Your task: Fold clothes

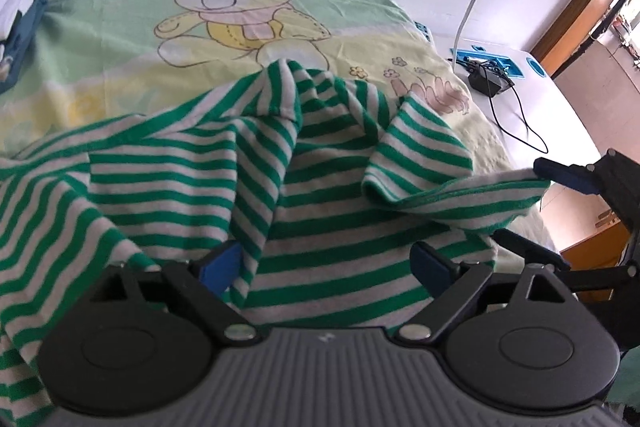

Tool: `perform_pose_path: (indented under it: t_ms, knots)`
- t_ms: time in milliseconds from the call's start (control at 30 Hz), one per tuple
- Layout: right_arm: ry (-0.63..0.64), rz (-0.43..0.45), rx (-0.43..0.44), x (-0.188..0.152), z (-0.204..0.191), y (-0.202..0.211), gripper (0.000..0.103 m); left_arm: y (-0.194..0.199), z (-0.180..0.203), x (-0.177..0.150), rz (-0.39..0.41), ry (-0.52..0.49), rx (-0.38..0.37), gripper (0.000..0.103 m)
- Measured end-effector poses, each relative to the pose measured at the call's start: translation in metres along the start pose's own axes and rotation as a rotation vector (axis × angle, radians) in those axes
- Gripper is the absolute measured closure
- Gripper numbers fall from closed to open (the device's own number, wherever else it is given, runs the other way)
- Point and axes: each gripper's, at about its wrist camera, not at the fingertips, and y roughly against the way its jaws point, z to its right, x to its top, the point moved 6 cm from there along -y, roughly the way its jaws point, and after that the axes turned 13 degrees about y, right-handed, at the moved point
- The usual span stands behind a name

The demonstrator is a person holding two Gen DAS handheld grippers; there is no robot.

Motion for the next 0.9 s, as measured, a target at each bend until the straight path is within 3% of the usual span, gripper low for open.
perform_pose_path:
  t_ms: [167, 300, 433, 567, 700, 800, 867, 900]
  knots:
    - [-0.135, -0.023, 0.047, 0.001, -0.007, -0.005, 0.037, -0.005, 0.008, -0.002, -0.027, 0.046, -0.058, 0.01]
    - [-0.3, 0.041, 0.14, -0.007, 0.001, 0.021, 0.037, -0.008, 0.012, -0.007, -0.042, 0.032, -0.06, 0.01]
    - [-0.414, 0.003, 0.121, -0.022, 0.016, 0.016, 0.036, -0.009, 0.013, -0.006, -0.044, 0.036, -0.068, 0.01]
    - [-0.421, 0.002, 0.141, -0.024, 0.014, 0.008, 0.036, -0.009, 0.013, -0.005, -0.048, 0.035, -0.074, 0.007]
    - [-0.321, 0.014, 0.193, -0.013, 0.004, 0.001, 0.036, -0.008, 0.012, -0.005, -0.051, 0.034, -0.081, 0.007]
    - [-0.346, 0.004, 0.221, -0.012, 0.008, -0.016, 0.037, -0.008, 0.012, -0.005, -0.054, 0.034, -0.086, 0.007]
    - [-0.397, 0.0, 0.271, -0.012, 0.011, -0.024, 0.054, -0.007, 0.011, -0.004, -0.055, 0.034, -0.091, 0.007]
    - [-0.414, 0.006, 0.29, -0.012, 0.012, -0.025, 0.085, -0.006, 0.011, -0.004, -0.054, 0.038, -0.096, 0.007]
